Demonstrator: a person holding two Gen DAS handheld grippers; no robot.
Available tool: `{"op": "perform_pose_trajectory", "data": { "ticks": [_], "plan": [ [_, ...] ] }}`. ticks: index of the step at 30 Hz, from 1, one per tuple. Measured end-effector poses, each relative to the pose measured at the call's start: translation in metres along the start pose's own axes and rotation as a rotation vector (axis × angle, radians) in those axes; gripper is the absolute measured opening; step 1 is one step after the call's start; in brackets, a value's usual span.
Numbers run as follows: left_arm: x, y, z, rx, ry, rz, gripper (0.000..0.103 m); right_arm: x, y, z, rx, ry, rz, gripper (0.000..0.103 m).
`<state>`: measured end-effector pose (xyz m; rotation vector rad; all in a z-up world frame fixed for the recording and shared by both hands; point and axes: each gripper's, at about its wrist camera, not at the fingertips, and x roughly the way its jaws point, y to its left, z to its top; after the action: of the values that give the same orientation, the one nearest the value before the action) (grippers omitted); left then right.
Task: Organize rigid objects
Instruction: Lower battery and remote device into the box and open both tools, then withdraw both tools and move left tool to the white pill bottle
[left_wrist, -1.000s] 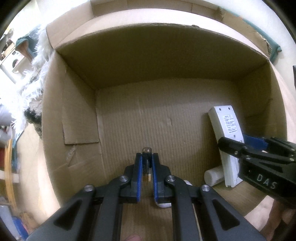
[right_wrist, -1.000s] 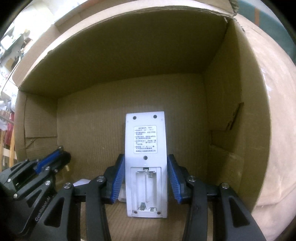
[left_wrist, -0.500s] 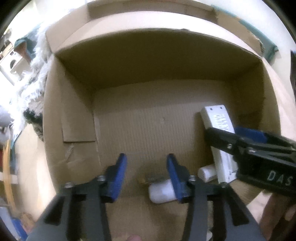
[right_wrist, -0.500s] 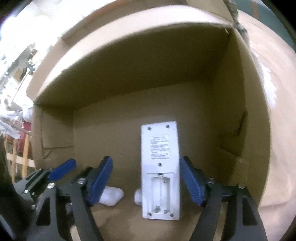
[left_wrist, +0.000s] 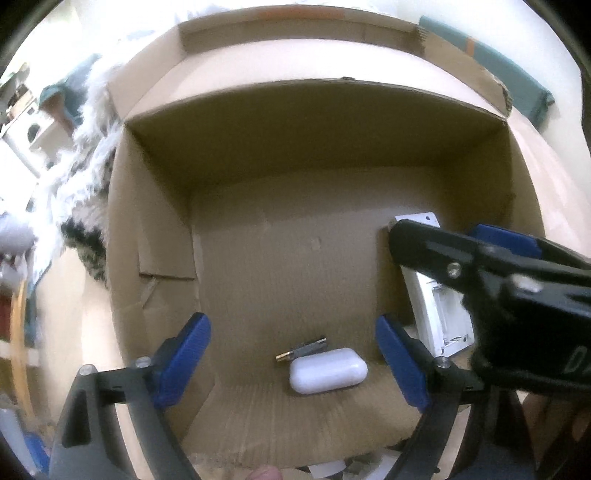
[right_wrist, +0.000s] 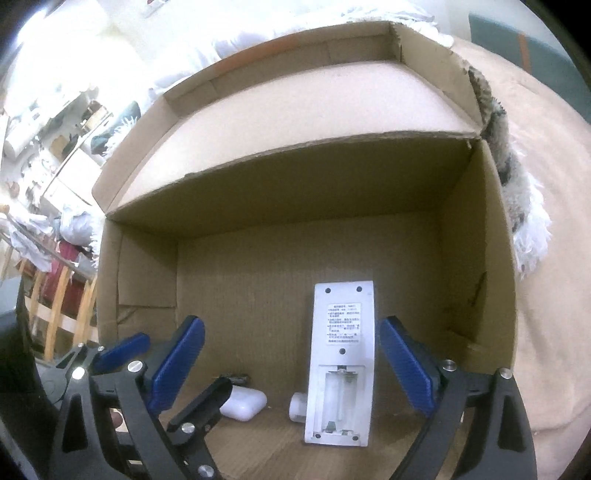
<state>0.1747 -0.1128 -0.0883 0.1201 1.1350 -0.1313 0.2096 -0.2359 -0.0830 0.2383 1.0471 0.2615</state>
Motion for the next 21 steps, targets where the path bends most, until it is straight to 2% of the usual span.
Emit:
{"op": "perform_pose_trajectory", "data": {
  "ticks": [7,16,21],
  "plan": [
    [-0.018,0.003,-0.005,0.016,-0.019,0.005,0.090,-0.026,-0.008,-0.001,0.031,-0.047,-0.007,0.103],
    [-0.045,0.020,-0.015,-0.010,-0.053,-0.014,0.090,-0.062,-0.021,-0.020,0.129,-0.088,0.008,0.103],
    [-0.057,0.039,-0.024,-0.045,-0.068,-0.018,0.090,-0.070,-0.019,-0.038,0.135,-0.072,0.016,0.103]
  ]
}}
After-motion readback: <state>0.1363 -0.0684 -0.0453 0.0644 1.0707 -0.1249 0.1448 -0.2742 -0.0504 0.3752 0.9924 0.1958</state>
